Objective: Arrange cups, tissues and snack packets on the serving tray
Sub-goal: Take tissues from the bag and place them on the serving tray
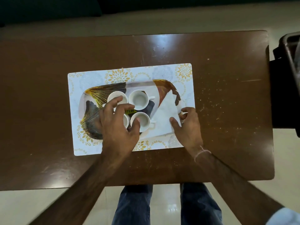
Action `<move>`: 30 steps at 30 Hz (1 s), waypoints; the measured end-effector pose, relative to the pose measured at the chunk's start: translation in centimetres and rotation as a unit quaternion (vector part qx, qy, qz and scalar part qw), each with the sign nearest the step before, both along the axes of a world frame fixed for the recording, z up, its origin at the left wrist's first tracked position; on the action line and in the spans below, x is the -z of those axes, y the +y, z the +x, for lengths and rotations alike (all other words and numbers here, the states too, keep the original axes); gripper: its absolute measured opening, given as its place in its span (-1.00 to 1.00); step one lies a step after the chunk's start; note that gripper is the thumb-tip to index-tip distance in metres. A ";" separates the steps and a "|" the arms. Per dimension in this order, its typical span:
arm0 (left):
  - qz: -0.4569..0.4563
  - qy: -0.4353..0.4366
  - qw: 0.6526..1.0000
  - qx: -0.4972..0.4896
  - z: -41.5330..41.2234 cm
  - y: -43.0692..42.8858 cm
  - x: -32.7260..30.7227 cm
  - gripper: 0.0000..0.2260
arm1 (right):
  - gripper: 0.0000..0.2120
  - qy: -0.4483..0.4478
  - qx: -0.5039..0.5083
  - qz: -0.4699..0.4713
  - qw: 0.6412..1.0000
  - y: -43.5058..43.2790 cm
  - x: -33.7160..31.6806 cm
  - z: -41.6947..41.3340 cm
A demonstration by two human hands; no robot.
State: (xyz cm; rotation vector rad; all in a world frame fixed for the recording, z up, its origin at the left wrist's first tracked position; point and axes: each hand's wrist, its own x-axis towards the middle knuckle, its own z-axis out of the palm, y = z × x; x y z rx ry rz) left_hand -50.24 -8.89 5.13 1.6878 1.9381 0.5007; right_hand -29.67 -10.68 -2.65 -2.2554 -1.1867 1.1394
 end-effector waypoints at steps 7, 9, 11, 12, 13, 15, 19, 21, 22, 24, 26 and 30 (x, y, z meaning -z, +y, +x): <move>0.017 0.010 0.999 0.042 3.1 1.5 1.3 -0.68 | -0.49 0.010 -0.004 0.045 0.999 1.4 -1.0 3.5; 0.029 0.022 0.998 0.055 4.6 2.7 1.8 -0.70 | -0.52 0.011 -0.011 0.069 0.997 2.3 -1.5 5.5; 0.041 0.033 0.995 0.080 6.7 4.0 2.4 -0.71 | -0.53 0.012 -0.011 0.093 0.996 3.1 -1.9 8.1; 0.046 0.040 0.993 0.098 8.0 4.6 2.7 -0.71 | -0.53 0.013 -0.004 0.102 0.995 3.5 -2.1 9.6; 0.051 0.046 0.991 0.115 9.4 5.3 3.0 -0.71 | -0.54 0.016 0.007 0.109 0.994 3.8 -2.2 11.3; 0.041 0.044 0.988 0.145 12.5 6.4 3.5 -0.68 | -0.55 0.011 0.028 0.121 0.992 4.1 -2.5 14.5; 0.002 0.043 0.978 0.204 19.9 8.0 4.8 -0.71 | -0.60 -0.018 0.087 0.130 0.987 3.9 -2.8 22.1; -0.021 0.028 0.973 0.229 24.2 8.6 5.4 -0.73 | -0.62 -0.034 0.116 0.137 0.983 3.3 -2.9 26.2; -0.030 0.022 0.969 0.245 26.3 8.8 5.7 -0.74 | -0.63 -0.036 0.127 0.145 0.981 2.9 -2.9 28.2; -0.040 0.013 0.960 0.276 30.3 9.1 6.1 -0.73 | -0.66 -0.049 0.143 0.157 0.976 2.1 -3.0 31.8; -0.051 -0.009 0.953 0.299 34.6 9.1 6.4 -0.73 | -0.75 -0.078 0.160 0.158 0.971 1.1 -3.0 35.4; -0.040 -0.056 0.944 0.323 43.3 8.6 6.3 -0.76 | -0.88 -0.113 0.228 0.165 0.953 -1.0 -3.1 40.5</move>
